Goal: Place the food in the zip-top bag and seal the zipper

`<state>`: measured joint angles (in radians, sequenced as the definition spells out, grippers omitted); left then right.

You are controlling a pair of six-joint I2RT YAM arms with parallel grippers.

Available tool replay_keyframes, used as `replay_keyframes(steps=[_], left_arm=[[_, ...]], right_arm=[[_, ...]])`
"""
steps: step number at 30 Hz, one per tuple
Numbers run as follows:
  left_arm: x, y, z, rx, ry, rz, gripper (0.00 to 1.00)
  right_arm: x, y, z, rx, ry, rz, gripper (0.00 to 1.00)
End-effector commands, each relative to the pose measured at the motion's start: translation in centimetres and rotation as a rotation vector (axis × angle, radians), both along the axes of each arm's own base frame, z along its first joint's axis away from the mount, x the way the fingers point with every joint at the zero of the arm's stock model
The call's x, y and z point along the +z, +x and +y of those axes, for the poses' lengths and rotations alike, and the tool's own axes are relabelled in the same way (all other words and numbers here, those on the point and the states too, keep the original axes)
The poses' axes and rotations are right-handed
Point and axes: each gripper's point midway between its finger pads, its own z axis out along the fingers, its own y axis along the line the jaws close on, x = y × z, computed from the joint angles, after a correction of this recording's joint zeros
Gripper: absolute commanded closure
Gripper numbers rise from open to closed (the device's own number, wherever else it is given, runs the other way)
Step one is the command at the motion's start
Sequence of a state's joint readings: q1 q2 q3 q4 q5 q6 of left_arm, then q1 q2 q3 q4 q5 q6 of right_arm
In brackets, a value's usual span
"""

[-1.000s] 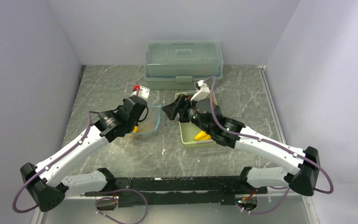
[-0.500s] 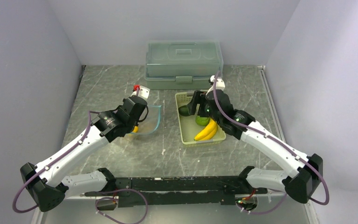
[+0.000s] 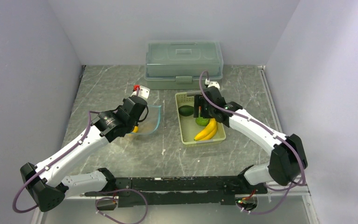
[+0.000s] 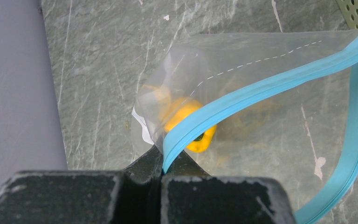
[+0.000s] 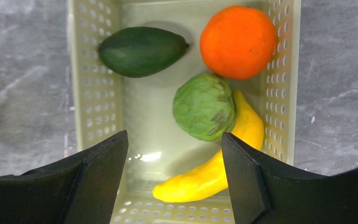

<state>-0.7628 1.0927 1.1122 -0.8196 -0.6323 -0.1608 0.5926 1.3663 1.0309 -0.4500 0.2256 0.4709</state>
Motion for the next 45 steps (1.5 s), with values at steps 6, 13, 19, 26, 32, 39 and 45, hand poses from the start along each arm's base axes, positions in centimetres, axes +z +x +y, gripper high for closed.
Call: replay_keyframes(steps=[6,13,19,26,32,39,45], left_arm=[[1.1,0.3,-0.5,-0.003,-0.043,-0.039,0.99],[1.2,0.3,-0.4,-0.001,-0.042,-0.044,0.98],[1.0,0.4,-0.5,-0.001,-0.037,-0.040,0.98],[1.0,0.4,-0.5,0.001,-0.035,-0.038,0.97],[0.9,0.4,-0.5,0.000,-0.032,-0.036,0.97],[0.8,0.4,-0.5,0.001,-0.030,-0.033,0.98],[0.9,0.4,-0.4,0.002,-0.034,-0.035,0.97]], right_arm=[[-3.2,2.3,-0.8,-0.019,-0.080,0.064,0.21],[-5.5,3.3,-0.8,-0.031,-0.094,0.104,0.21],[-6.1,3.6,-0.5,-0.026,-0.091,0.118,0.21],[-6.2,3.4,-0.4,-0.017,-0.087,0.123,0.29],[-6.2,3.0,-0.4,-0.006,-0.080,0.126,0.48],[-3.6,2.8,-0.7,-0.018,-0.055,0.074,0.73],[0.8,2.2,-0.6,-0.012,0.003,-0.006,0.74]])
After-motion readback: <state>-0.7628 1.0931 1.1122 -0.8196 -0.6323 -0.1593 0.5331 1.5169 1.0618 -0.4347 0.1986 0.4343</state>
